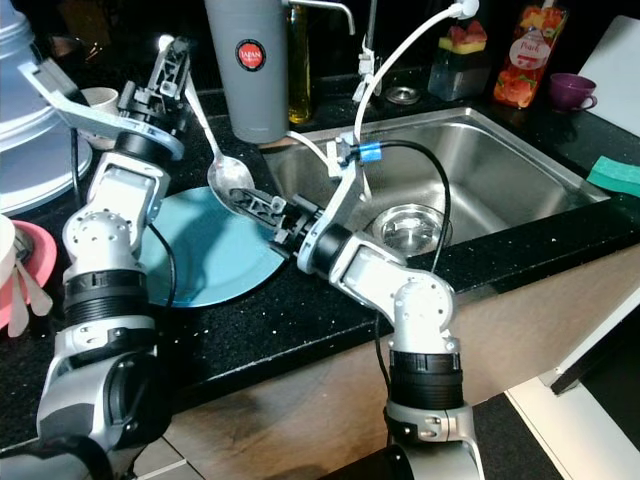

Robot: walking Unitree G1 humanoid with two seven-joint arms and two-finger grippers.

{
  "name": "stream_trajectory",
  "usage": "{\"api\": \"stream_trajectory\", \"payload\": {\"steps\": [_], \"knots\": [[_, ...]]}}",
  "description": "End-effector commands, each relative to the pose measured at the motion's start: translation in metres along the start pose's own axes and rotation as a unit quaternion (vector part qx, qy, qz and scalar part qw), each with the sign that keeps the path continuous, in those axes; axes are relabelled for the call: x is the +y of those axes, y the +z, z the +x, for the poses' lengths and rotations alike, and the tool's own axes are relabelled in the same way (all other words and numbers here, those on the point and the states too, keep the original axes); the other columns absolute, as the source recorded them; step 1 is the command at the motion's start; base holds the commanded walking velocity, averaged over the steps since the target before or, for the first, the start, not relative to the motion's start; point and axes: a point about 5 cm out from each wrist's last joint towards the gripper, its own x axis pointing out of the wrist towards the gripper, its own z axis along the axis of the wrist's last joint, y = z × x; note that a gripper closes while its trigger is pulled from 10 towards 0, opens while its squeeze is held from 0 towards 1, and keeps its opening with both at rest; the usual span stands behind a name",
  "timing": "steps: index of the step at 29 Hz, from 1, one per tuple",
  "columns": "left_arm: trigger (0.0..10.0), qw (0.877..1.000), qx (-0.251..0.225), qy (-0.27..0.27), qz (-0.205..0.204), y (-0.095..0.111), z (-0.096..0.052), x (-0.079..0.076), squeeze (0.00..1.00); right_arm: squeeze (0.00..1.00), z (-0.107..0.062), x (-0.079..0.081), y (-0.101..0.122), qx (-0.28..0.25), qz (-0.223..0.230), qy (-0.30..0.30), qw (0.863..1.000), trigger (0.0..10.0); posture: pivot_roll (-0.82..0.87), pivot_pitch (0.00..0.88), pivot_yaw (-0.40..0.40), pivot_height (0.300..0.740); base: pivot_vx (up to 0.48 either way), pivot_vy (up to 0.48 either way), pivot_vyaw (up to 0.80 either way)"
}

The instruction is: Kitchen organization

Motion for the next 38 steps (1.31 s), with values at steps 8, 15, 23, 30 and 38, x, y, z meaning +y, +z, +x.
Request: {"api": "stream_trajectory", "payload": {"steps": [8, 15, 23, 30, 38], "knots": [[10.0, 0.997, 0.032, 0.045, 0.051, -0.009, -0.009, 0.014, 1.0, 0.0, 0.006, 0.017, 0.004, -0.026, 0.016, 0.05, 0.998, 0.0, -0.02, 0.089, 0.04, 0.74, 0.0, 0.0, 0.0], [10.0, 0.996, 0.034, 0.029, 0.083, -0.002, -0.007, 0.008, 0.0, 0.0, 0.0, -0.001, 0.022, -0.051, -0.003, -0.001, 0.999, 0.0, -0.02, 0.083, 0.043, 0.74, 0.0, 0.0, 0.0], [10.0, 0.993, 0.046, 0.017, 0.109, 0.003, -0.013, 0.007, 0.0, 0.0, -0.025, -0.051, 0.062, -0.138, -0.038, -0.18, 0.973, 0.0, -0.02, 0.075, 0.043, 0.74, 0.0, 0.0, 0.0], [10.0, 0.979, 0.148, -0.045, 0.137, -0.024, -0.021, -0.005, 0.0, 0.0, -0.051, -0.074, 0.096, -0.201, -0.09, -0.282, 0.934, 0.0, -0.02, 0.068, 0.046, 0.74, 0.0, 0.0, 0.0], [10.0, 0.852, 0.367, -0.131, 0.35, -0.077, -0.045, -0.001, 0.0, 0.0, -0.055, -0.084, 0.093, -0.077, -0.335, -0.351, 0.871, 0.0, -0.02, 0.074, 0.046, 0.74, 0.0, 0.0, 0.0]]}}
